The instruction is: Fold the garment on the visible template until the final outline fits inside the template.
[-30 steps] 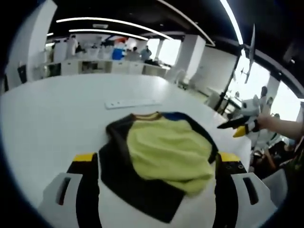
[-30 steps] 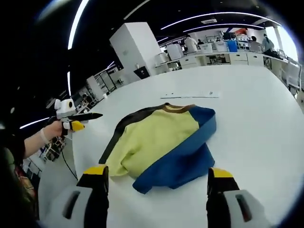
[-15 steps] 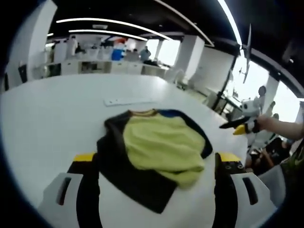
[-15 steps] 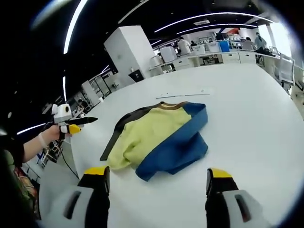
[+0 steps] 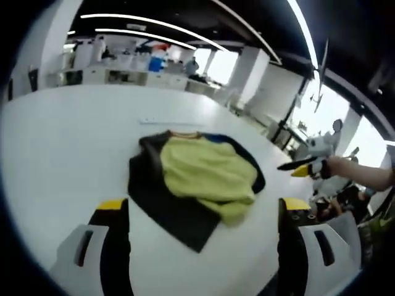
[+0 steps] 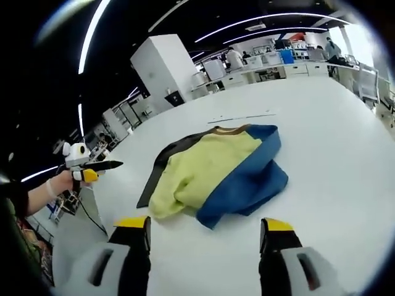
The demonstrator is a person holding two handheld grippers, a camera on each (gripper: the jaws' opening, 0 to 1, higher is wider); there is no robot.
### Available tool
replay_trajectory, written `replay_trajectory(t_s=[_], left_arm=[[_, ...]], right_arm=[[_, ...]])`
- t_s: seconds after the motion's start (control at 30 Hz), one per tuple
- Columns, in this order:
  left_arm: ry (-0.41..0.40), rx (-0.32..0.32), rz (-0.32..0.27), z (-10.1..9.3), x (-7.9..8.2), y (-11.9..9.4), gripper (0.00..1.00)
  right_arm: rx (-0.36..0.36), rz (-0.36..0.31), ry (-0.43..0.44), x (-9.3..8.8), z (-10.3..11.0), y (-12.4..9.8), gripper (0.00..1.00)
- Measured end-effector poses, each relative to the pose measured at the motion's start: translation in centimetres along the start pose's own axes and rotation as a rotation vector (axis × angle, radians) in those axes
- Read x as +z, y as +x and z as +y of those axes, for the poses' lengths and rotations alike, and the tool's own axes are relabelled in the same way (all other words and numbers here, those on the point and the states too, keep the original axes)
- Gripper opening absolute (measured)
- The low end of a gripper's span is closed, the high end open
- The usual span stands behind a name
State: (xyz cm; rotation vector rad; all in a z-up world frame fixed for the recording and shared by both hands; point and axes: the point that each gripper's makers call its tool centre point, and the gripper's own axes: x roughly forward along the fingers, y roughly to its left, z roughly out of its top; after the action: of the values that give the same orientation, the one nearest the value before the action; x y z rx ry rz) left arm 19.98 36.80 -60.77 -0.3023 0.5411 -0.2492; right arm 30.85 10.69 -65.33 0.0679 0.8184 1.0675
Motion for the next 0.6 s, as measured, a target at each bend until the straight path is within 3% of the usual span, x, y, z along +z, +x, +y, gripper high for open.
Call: replay_trajectory(t_s=[0.27,0.6], left_arm=[[-0.023,-0.001,-0.004,0.9,-0.6,-1.3,0.96],[-0.054,0.002,0.006,2.4,-1.9,-2.3,0.96]], right_arm=[[-0.022,0.018,0.019,-1.3,0.5,2.3,0.59],[-0.083,0.035,0.03,-2.6,0.0,4.8,0.38]])
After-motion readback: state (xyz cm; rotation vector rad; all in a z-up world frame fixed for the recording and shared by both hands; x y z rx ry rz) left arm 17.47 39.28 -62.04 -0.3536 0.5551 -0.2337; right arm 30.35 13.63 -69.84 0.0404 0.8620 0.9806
